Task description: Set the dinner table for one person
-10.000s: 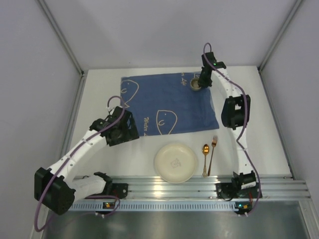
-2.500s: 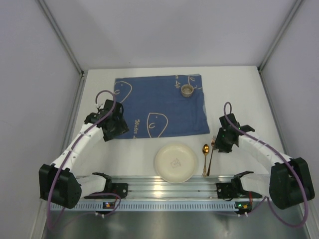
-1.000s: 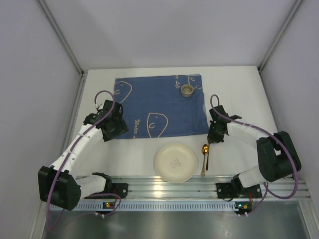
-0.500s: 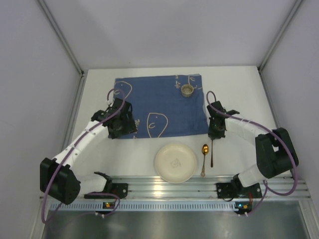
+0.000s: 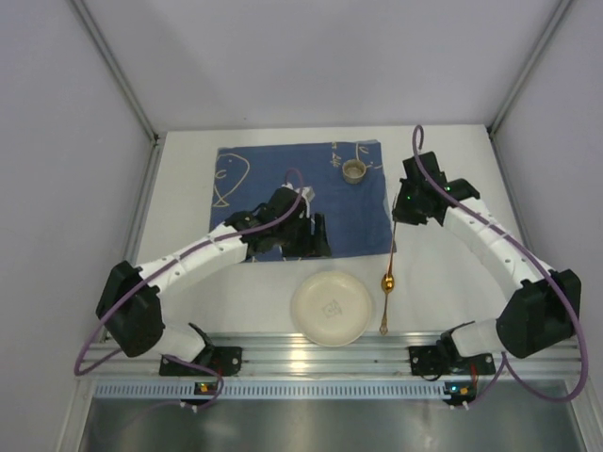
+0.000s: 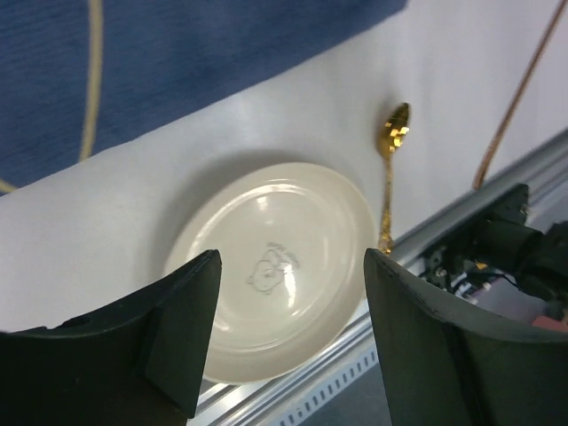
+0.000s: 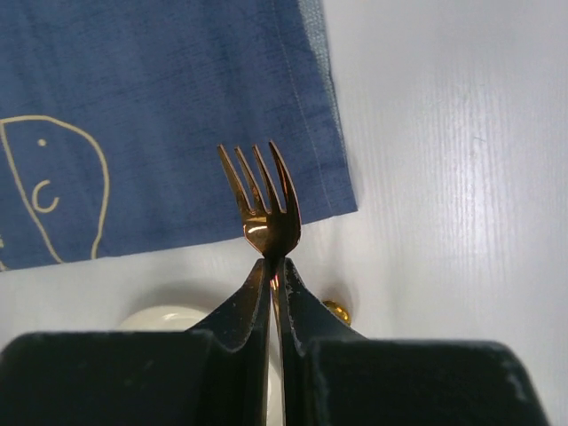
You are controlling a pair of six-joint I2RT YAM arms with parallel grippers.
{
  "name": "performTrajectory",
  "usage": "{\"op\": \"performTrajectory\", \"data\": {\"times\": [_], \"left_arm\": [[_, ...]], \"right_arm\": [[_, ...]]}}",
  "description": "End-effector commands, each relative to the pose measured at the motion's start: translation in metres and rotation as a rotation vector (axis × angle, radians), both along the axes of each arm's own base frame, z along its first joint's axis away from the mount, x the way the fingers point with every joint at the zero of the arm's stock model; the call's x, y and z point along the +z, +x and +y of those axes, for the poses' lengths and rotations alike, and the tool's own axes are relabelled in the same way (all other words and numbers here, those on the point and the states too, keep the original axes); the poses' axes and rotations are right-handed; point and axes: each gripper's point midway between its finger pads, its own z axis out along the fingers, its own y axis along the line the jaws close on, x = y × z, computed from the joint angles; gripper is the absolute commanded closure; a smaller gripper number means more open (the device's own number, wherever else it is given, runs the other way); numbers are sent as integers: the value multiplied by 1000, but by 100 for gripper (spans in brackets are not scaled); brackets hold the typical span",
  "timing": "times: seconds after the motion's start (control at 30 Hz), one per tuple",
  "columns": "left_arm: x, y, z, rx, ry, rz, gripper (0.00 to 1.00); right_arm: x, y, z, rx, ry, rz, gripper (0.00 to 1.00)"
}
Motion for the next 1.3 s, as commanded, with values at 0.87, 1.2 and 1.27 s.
{"op": "performTrajectory", "data": {"times": [0.87, 1.2, 1.27], "left_arm": [[56, -43, -146, -314, -437, -42, 100], [26, 14, -29, -169, -379, -6, 100], [20, 40, 6, -111, -377, 2, 100]], "right_arm": [[95, -32, 60, 10, 495, -29, 53], [125, -41, 8, -32, 354, -130, 0], [109, -52, -2, -47, 331, -98, 0]]}}
